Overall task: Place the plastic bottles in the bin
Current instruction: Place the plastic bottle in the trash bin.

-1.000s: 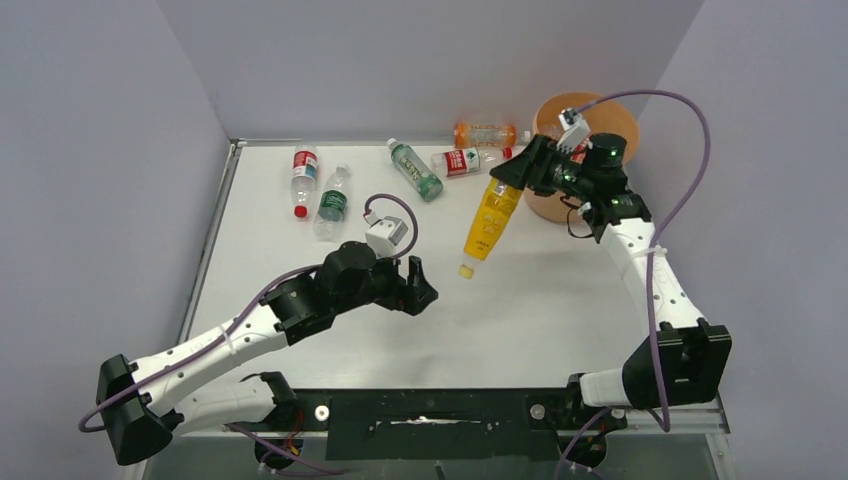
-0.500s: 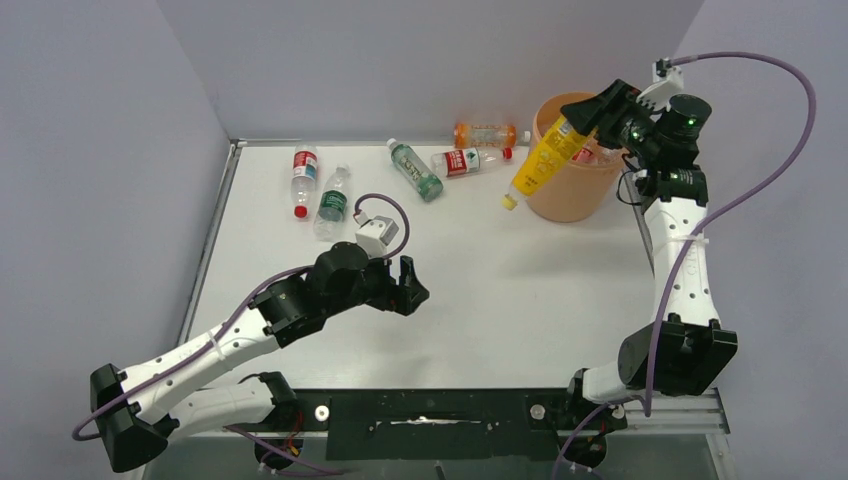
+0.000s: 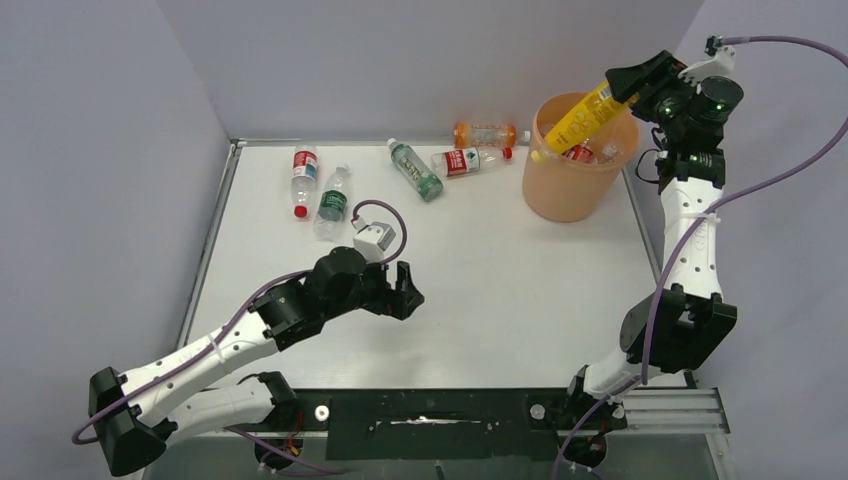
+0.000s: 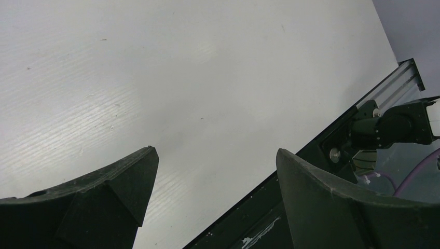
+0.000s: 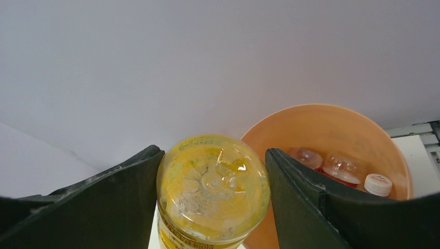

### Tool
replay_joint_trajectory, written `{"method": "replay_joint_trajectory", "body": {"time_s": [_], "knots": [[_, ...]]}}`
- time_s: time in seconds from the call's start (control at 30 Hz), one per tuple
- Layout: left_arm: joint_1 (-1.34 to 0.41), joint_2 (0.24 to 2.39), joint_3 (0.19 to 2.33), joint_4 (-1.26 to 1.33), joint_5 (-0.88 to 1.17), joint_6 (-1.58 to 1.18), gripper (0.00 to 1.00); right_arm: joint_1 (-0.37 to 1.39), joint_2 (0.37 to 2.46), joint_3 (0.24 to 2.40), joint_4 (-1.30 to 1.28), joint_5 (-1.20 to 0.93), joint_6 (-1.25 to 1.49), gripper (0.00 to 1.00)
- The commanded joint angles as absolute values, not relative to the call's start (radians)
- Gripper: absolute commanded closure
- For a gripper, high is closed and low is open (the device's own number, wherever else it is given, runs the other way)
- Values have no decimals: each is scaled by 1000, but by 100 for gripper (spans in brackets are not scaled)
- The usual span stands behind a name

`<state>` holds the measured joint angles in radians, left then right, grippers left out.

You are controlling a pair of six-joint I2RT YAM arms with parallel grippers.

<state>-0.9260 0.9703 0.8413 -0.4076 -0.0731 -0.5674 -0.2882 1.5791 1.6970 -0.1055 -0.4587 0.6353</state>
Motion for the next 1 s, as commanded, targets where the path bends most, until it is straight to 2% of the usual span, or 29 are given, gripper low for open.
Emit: {"method": "replay_joint_trajectory", "body": {"time_s": [0.0,0.47,0.97], "knots": [[-919,938,828,-354,-64,-566,15,-309,1577,1755,20,-382,643,49],[-913,923,797,-336,-55,-569,15,-318,1588,1746,31,-154,585,50],[-904,933,822,-354,-64,-551,14,-318,1627,1729,-5,-19,512,42]]}}
